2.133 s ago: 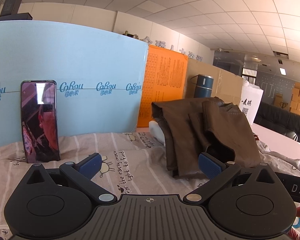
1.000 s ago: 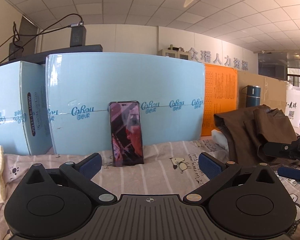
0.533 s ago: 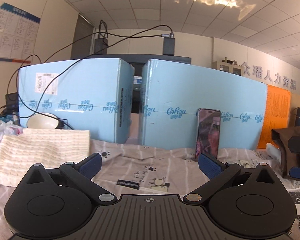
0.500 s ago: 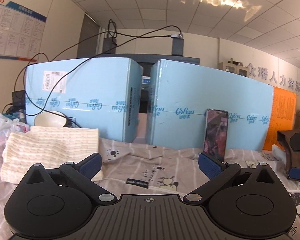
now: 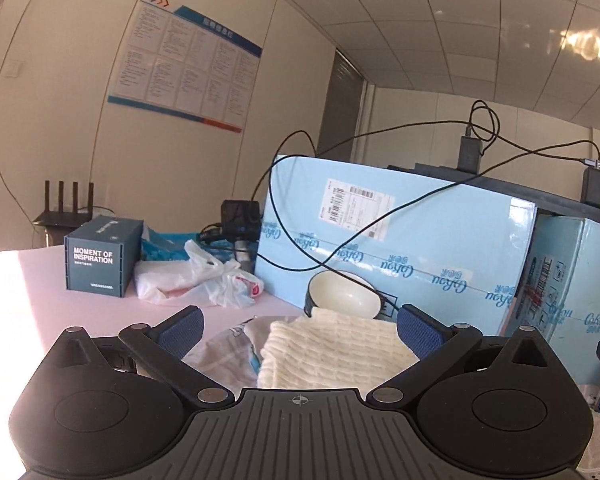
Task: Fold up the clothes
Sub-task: 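Lower both grippers onto the bunched cream sweater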
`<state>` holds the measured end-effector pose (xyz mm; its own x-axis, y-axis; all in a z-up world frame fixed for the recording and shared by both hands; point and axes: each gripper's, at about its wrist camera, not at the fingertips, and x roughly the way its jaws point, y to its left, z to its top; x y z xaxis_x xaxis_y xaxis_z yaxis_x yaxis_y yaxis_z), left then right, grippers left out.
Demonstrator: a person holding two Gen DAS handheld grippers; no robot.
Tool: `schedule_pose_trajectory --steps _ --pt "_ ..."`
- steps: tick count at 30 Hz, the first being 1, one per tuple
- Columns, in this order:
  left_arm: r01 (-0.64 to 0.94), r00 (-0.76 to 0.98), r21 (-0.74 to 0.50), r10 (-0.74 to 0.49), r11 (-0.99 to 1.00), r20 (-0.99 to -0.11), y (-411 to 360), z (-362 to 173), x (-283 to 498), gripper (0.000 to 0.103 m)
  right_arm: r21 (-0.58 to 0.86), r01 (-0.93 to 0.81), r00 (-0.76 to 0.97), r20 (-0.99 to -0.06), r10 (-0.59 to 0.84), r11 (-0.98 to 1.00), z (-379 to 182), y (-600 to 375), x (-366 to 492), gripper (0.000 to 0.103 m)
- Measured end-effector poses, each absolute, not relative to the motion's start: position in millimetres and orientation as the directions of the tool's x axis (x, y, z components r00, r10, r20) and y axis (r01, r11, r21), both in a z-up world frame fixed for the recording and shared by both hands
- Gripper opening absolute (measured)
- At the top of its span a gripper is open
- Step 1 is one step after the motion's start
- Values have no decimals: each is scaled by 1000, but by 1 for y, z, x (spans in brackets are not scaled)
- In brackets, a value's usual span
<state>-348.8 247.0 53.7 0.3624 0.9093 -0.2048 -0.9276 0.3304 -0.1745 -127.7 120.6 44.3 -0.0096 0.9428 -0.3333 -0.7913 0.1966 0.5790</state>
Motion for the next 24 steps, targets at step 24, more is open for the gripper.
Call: schedule_pose_trajectory --steps 24 --pt "-826 483 -502 780 256 -398 352 -33 -335 102 796 -606 -359 -253 898 -18 -54 266 -62 100"
